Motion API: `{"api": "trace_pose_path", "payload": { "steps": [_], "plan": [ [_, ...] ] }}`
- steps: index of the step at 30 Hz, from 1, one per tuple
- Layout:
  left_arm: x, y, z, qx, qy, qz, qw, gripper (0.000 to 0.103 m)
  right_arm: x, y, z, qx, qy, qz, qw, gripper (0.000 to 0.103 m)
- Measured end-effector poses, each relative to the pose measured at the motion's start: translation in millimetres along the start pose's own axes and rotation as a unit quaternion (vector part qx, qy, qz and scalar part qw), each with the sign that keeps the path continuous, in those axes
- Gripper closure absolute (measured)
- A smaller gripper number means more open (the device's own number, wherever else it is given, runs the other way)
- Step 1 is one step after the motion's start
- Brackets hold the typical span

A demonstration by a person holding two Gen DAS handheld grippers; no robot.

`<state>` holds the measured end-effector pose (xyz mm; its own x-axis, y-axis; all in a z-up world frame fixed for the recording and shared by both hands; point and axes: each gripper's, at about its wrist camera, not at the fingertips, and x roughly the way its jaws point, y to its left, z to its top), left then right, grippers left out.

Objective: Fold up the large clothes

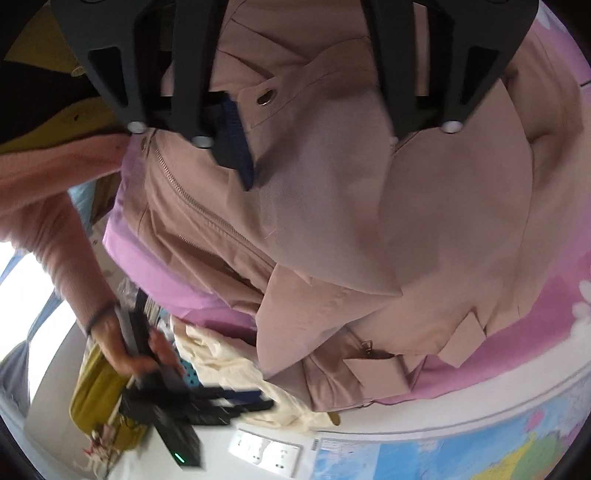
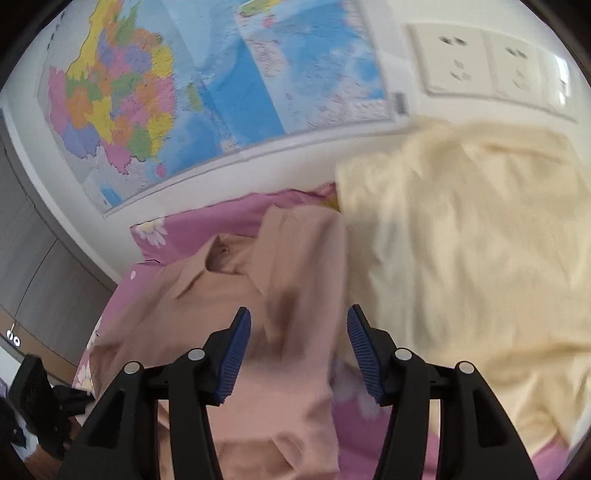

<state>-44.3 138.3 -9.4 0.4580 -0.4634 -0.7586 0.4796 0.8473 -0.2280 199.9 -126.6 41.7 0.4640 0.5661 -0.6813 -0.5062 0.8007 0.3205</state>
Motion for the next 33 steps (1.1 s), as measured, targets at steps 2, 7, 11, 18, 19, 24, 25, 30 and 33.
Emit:
{"api": "trace_pose_path", "payload": {
  "steps": [2,7,11,18,19,24,25,30,33],
  "plan": [
    [0,-3,-1,0.011,0.006,0.009,0.9999,0.074,9,16,9,-0.044,0.004,-0.032,0.999,0.049],
    [-3,-5,-3,0.026,0.008,0.022,0.9994,0.072,53,43,8,-0.157,0.067,-0.121,0.978,0.057],
    [-4,-1,-7,0.024,0.006,0.019,0.9995,0.067,81,32,-4,-0.199,0.119,-0.178,0.956,0.096],
    [-5,16,-7,0.012,0.011,0.024,0.9996,0.051,24,-1,17,-0.085,0.032,-0.041,0.995,0.101],
    [-5,21,-6,0.012,0.011,0.026,0.9995,0.046,9,-11,26,-0.045,0.002,0.004,0.999,0.101],
    [-10,41,2,0.011,0.013,0.064,0.9978,0.031,-4,-47,41,0.049,-0.060,0.075,0.994,0.101],
    [-11,46,3,0.007,0.013,0.071,0.9973,0.032,0,-51,42,0.062,-0.058,0.077,0.993,0.101],
    [-7,85,10,-0.044,0.039,0.121,0.9909,0.066,33,-58,32,0.060,-0.005,0.022,0.998,0.101],
    [-11,89,5,-0.056,0.033,0.088,0.9941,0.048,27,-51,28,0.030,-0.009,-0.018,0.999,0.095]
  ]
}}
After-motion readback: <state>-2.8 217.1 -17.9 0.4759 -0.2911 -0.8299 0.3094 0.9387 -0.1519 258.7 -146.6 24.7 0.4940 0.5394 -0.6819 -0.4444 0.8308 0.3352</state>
